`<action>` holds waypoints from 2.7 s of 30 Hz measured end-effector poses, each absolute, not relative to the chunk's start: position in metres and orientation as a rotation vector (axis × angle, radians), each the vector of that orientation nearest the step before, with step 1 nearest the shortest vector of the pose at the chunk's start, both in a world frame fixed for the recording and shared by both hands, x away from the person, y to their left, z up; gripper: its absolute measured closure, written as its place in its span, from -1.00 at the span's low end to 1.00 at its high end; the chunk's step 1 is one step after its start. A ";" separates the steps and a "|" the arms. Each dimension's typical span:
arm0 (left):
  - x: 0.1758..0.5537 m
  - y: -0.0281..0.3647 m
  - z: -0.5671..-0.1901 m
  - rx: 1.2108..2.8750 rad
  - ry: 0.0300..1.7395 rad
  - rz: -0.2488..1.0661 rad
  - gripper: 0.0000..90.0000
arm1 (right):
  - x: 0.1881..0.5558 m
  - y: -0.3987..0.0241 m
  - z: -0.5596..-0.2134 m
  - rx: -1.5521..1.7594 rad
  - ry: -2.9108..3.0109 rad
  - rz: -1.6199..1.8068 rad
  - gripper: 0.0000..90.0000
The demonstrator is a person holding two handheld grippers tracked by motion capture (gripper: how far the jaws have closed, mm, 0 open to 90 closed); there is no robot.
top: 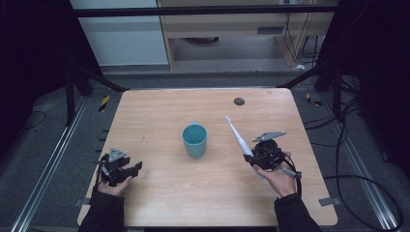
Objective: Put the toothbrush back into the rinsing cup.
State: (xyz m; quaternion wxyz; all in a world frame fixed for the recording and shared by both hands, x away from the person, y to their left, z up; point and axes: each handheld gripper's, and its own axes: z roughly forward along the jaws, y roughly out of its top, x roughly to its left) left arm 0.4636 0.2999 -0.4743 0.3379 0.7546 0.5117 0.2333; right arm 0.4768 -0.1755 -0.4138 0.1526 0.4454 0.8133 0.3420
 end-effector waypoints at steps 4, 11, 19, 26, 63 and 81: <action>0.464 0.300 -0.474 1.967 1.330 0.611 -0.04 | 0.477 -0.173 -0.407 1.269 2.280 1.036 0.48; 0.463 0.300 -0.474 1.955 1.333 0.607 -0.03 | 0.482 -0.165 -0.393 1.270 2.166 1.183 0.48; 0.463 0.300 -0.474 1.951 1.332 0.609 -0.03 | 0.490 -0.151 -0.383 1.279 2.038 1.269 0.48; 0.463 0.300 -0.474 1.948 1.332 0.607 -0.03 | 0.500 -0.131 -0.375 1.260 1.958 1.337 0.48; 0.464 0.302 -0.474 1.943 1.335 0.599 -0.03 | 0.534 -0.040 -0.371 1.254 1.757 1.466 0.47; 0.463 0.302 -0.474 1.943 1.331 0.601 -0.03 | 0.547 -0.006 -0.394 1.273 1.776 1.448 0.47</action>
